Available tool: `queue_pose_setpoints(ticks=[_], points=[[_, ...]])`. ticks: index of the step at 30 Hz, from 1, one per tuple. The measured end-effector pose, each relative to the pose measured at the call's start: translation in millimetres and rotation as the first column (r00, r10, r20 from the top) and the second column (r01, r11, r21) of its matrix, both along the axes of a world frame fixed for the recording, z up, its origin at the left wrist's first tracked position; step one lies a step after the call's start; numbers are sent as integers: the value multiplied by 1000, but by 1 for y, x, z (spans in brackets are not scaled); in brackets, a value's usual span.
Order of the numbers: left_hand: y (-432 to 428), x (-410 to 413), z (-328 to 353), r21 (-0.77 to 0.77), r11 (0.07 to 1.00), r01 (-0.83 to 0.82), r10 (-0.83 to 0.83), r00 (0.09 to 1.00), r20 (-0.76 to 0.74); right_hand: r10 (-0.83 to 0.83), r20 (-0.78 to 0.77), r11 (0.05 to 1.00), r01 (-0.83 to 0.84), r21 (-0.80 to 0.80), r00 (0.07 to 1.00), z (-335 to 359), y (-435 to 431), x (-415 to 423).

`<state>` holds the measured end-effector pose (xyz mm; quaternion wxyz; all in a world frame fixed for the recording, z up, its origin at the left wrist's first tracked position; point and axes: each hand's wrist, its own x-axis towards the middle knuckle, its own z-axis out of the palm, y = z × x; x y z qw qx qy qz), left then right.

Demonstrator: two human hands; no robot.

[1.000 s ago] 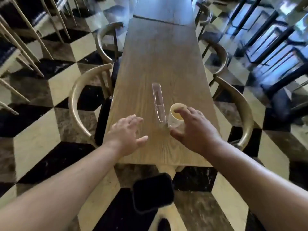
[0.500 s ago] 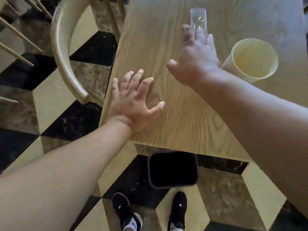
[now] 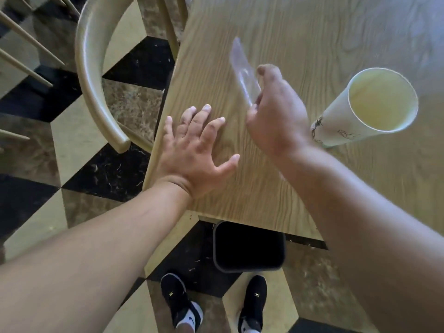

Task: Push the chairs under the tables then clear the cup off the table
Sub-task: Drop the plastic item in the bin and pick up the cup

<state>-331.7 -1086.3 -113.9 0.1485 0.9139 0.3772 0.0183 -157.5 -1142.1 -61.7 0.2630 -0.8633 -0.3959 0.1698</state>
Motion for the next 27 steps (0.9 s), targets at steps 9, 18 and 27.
queue_pose_setpoints(ticks=[9, 18, 27], points=[[0, -1, 1, -19, 1000, 8, -8, 1000, 13, -52, -298, 991, 86, 103, 953, 10, -81, -51], [0, 0, 0, -7, 1000, -9, 9, 1000, -13, 85, -358, 996, -83, 20, 930, 5, -181, -108], [-1, 1, 2, -4, 1000, 0, 0, 1000, 7, 223, -258, 899, -300, -318, 940, -91, -222, -119]])
